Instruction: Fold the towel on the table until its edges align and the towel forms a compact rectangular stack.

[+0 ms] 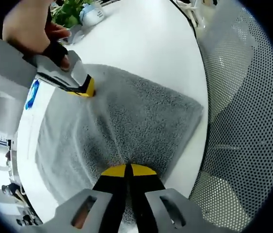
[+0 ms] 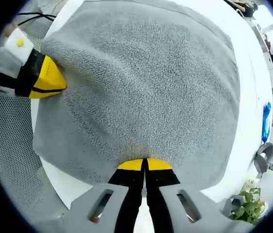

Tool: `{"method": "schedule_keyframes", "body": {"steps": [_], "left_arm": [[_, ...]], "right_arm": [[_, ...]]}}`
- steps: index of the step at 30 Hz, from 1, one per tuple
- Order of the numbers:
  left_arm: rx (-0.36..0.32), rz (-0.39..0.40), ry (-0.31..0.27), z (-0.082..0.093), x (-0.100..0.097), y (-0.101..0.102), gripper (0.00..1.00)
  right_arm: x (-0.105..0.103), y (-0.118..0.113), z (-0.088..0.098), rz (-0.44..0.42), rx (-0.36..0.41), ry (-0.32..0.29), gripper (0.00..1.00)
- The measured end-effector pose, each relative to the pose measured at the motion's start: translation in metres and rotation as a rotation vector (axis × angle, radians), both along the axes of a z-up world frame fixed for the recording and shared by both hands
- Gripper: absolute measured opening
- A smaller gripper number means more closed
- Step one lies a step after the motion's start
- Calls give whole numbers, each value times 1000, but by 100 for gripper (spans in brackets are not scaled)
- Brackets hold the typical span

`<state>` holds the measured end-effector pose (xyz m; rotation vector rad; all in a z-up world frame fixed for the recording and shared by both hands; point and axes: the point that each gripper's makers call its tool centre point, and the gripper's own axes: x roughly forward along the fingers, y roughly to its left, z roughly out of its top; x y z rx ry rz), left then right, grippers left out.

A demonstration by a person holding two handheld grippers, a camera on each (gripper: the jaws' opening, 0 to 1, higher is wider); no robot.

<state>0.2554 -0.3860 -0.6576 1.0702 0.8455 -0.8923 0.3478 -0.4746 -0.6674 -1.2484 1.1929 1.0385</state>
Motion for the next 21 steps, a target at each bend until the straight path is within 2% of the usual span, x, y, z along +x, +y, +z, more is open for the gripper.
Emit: {"method": "schedule_keyframes", "body": {"steps": [7,10,16,18,19,20,21], "left_arm": [[-19,37,13,0,0,2,1],[-34,126,87,0,-6,5,1],[-33,148,125,0,-8,12,1],[-30,160,142,0,-7,16,1],[-9,133,133,-2,-7,18,2],[11,151,141,-2,-7,22,2],[24,157,140,-3,-7,24,2]], "right_arm": [[-8,-4,1,-26,41,-28,0],[-16,-4,1,-42,49,-18,0],[-28,-3,1,-50,70,-44,0],[-32,-2,1,-29,75,-53,0],[-40,1,-2,-52,104,-14,0],[-39,4,0,-63,145,-46,0],[-43,7,0,-69,180,-40,0]]}}
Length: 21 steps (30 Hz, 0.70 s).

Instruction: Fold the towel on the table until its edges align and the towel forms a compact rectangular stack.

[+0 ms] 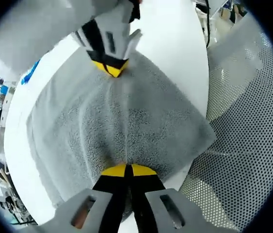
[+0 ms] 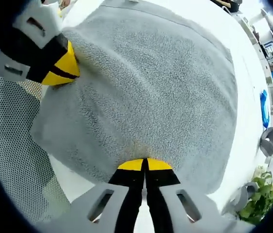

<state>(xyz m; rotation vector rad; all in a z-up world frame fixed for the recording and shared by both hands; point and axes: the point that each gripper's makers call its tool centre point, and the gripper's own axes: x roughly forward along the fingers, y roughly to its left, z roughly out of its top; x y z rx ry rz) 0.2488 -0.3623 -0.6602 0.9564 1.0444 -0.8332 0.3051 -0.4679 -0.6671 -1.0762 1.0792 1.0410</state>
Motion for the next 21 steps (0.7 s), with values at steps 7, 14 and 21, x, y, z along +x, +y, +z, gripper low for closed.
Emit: {"method": "schedule_keyframes", "body": {"steps": [7,14,21], "left_arm": [[-25,69,27,1,4,13,2],[-92,146,19,1,8,26,2],[-143,171,8,2,5,25,2]], "right_arm": [[-14,3,2,-72,207,15,0],[-26,6,3,-157,345,61,0],[-27,8,10,-143,418,142,0]]}}
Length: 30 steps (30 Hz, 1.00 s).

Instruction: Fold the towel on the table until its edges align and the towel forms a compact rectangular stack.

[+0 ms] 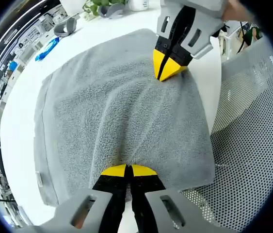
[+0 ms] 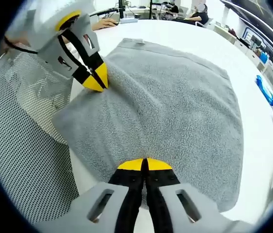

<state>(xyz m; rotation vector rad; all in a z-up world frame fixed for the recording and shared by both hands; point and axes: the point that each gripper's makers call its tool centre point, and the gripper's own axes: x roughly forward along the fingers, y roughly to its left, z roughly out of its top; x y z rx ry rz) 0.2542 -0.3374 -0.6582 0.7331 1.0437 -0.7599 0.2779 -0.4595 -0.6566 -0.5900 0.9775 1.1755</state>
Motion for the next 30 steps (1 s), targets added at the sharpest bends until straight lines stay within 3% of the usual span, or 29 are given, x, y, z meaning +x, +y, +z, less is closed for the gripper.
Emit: {"method": "schedule_keyframes", "body": {"steps": [1,3,5,7,8,10,12,15,19,20,21,22,25,30], "left_arm": [[-3,-3,-3,0,0,0,2],[-12,3,-10,0,0,-1,2],[-17,13,-21,0,0,0,2],[-17,17,-27,0,0,0,2],[-13,15,-28,0,0,0,2],[-9,11,-27,0,0,0,2],[-9,8,-27,0,-1,1,2],[-15,14,-34,0,-1,1,2],[-18,18,-32,0,-1,1,2],[-20,18,-33,0,-1,1,2],[-21,18,-34,0,-1,1,2],[-23,21,-35,0,-1,1,2],[-17,21,-34,0,-1,1,2],[-3,1,-40,0,-1,0,2]], "right_arm": [[3,4,8,3,24,22,0],[41,17,37,-32,118,-102,0],[81,19,60,-10,87,-225,0],[115,23,69,37,39,-327,0],[125,25,69,40,28,-339,0],[141,34,62,27,31,-307,0],[145,48,49,23,64,-235,0],[144,59,25,50,25,-190,0],[127,74,-1,149,1,-154,0],[120,71,-12,208,-44,-152,0],[126,77,-4,188,-5,-246,0],[130,77,-3,310,-43,-290,0],[126,70,-4,354,-94,-302,0],[130,67,-4,303,-100,-299,0]]}}
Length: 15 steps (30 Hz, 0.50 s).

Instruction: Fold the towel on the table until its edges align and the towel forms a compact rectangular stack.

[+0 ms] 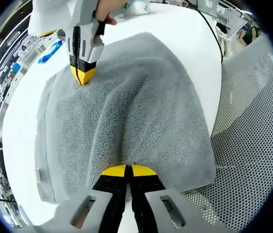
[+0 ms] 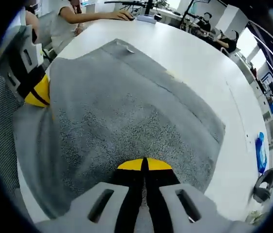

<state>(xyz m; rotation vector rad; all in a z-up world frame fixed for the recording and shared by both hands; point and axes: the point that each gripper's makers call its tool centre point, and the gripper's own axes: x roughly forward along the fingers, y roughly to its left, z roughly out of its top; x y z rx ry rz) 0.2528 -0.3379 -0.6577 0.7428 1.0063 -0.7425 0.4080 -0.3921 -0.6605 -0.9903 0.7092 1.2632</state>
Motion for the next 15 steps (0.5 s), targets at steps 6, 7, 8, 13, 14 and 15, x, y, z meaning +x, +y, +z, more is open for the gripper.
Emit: {"method": "schedule_keyframes", "body": {"steps": [6,7,8,13,14,15], "left_arm": [[4,2,-6,0,0,0,2],[4,0,-9,0,0,-1,2],[3,-1,-10,0,0,-1,2],[7,3,-10,0,0,-1,2],[7,1,-9,0,1,-1,2],[8,-2,-9,0,1,-1,2]], "right_arm": [[9,-12,0,-50,-18,-22,0],[12,-14,-3,-64,1,-3,0],[13,-16,-3,-78,16,8,0],[17,-30,-2,-117,17,28,0],[16,-32,-2,-119,14,28,0],[16,-33,-1,-120,13,25,0]]}}
